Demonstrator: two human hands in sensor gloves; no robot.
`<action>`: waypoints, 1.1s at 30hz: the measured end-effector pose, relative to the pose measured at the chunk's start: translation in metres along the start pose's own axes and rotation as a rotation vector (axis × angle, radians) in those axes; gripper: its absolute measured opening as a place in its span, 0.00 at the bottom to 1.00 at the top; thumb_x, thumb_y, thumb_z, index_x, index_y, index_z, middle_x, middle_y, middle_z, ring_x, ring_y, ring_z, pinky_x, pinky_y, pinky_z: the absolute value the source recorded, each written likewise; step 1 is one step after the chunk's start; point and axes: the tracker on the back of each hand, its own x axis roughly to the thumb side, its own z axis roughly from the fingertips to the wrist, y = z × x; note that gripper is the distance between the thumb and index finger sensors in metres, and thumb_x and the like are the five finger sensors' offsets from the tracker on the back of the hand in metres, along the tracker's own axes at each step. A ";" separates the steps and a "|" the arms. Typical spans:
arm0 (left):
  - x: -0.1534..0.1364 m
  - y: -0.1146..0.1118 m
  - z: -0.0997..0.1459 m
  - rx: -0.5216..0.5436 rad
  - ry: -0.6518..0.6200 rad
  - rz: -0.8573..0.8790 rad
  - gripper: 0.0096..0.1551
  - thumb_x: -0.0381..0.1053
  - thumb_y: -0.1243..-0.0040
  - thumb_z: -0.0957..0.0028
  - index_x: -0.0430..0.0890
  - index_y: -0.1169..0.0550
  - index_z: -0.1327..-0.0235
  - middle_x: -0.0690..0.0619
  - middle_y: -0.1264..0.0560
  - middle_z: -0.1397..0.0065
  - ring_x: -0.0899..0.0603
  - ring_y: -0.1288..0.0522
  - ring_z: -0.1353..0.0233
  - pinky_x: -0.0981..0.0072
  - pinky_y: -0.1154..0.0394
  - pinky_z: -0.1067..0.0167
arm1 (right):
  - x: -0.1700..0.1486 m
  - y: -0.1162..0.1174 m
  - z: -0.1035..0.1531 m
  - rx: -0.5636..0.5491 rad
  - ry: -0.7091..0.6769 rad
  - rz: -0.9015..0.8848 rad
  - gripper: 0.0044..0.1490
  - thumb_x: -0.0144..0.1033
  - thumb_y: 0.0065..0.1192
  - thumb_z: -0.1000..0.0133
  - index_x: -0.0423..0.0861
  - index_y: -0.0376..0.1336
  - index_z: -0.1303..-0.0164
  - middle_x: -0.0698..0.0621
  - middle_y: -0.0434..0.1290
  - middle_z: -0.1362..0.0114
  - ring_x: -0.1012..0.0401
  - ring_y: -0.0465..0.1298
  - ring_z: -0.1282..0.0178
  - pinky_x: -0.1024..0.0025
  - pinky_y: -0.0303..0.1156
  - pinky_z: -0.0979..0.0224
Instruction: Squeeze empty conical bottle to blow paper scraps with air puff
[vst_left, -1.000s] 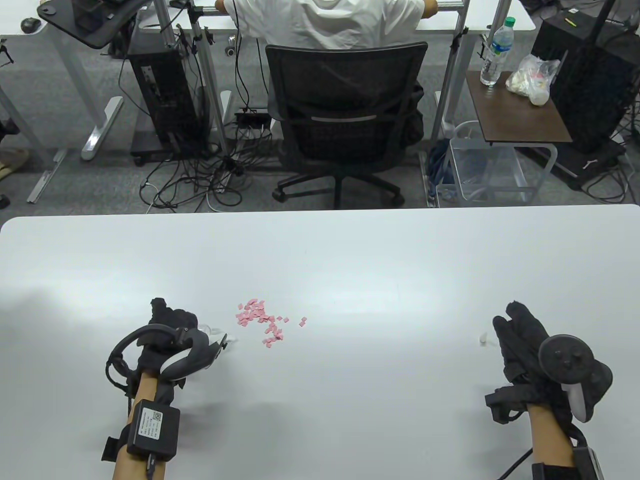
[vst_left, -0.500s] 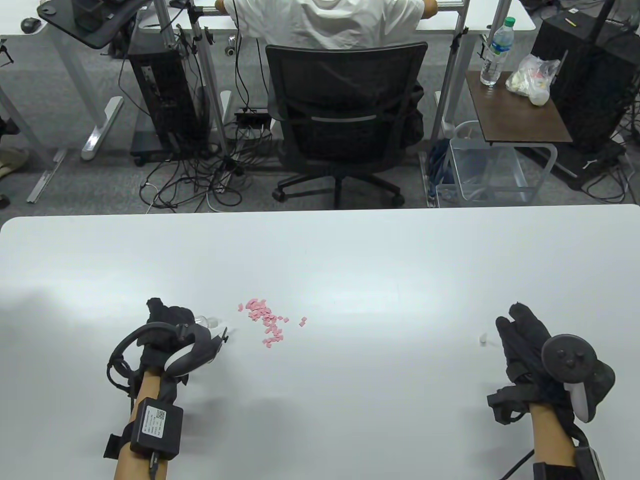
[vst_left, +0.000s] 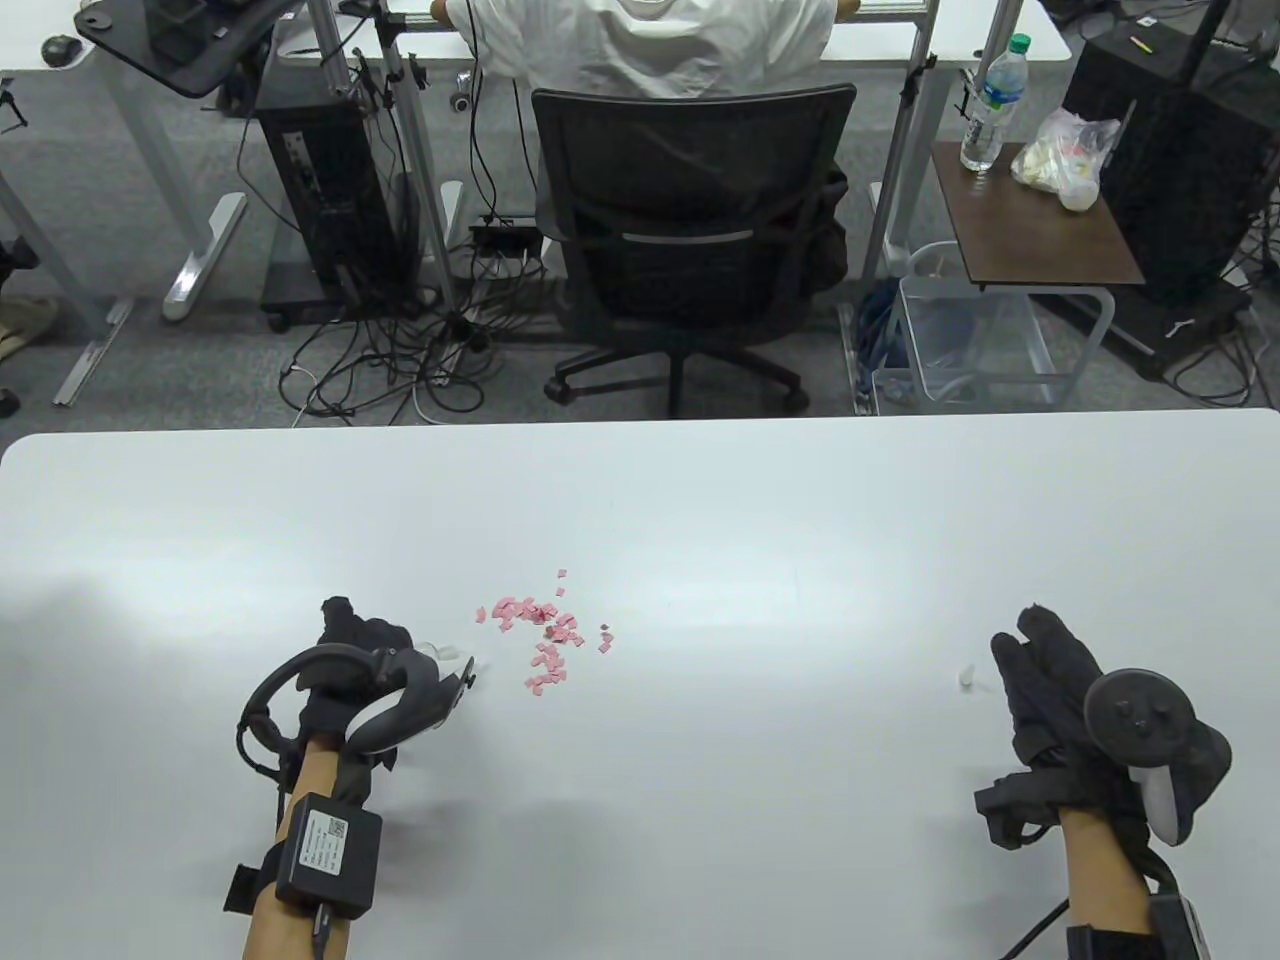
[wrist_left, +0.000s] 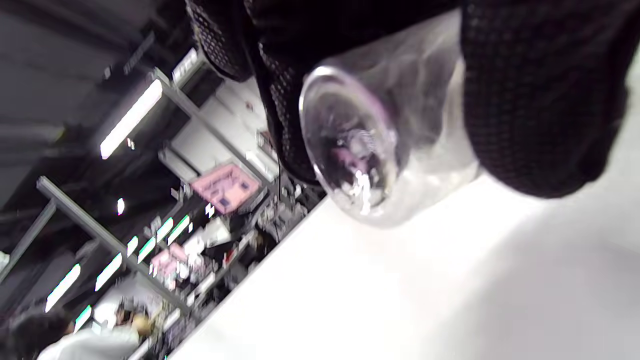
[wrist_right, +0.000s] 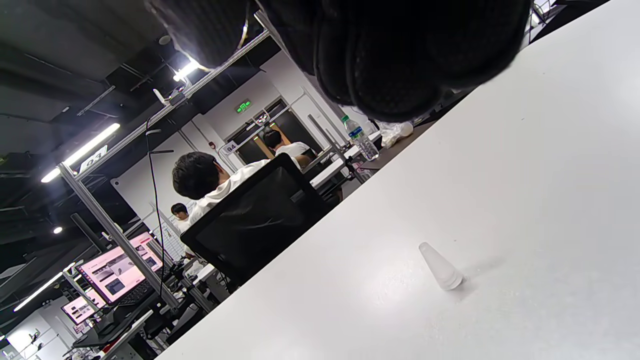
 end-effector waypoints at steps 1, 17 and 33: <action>-0.001 0.001 0.002 0.042 -0.011 0.016 0.44 0.66 0.19 0.66 0.54 0.20 0.34 0.55 0.16 0.34 0.47 0.14 0.36 0.49 0.38 0.20 | 0.000 0.000 0.000 0.001 0.000 -0.002 0.39 0.48 0.60 0.36 0.37 0.62 0.19 0.35 0.74 0.33 0.46 0.80 0.46 0.47 0.77 0.41; 0.001 0.001 0.006 0.100 -0.024 0.022 0.41 0.64 0.17 0.68 0.58 0.19 0.38 0.58 0.15 0.36 0.49 0.14 0.37 0.51 0.37 0.20 | 0.000 0.000 0.000 -0.001 -0.005 0.000 0.39 0.48 0.60 0.36 0.37 0.62 0.20 0.35 0.74 0.33 0.46 0.80 0.46 0.47 0.77 0.41; -0.005 -0.007 -0.001 0.036 0.077 0.077 0.45 0.68 0.23 0.61 0.52 0.22 0.30 0.52 0.17 0.33 0.46 0.15 0.36 0.48 0.38 0.21 | -0.001 0.000 0.000 0.001 0.003 -0.006 0.39 0.48 0.60 0.36 0.37 0.62 0.20 0.35 0.74 0.33 0.46 0.80 0.46 0.47 0.77 0.41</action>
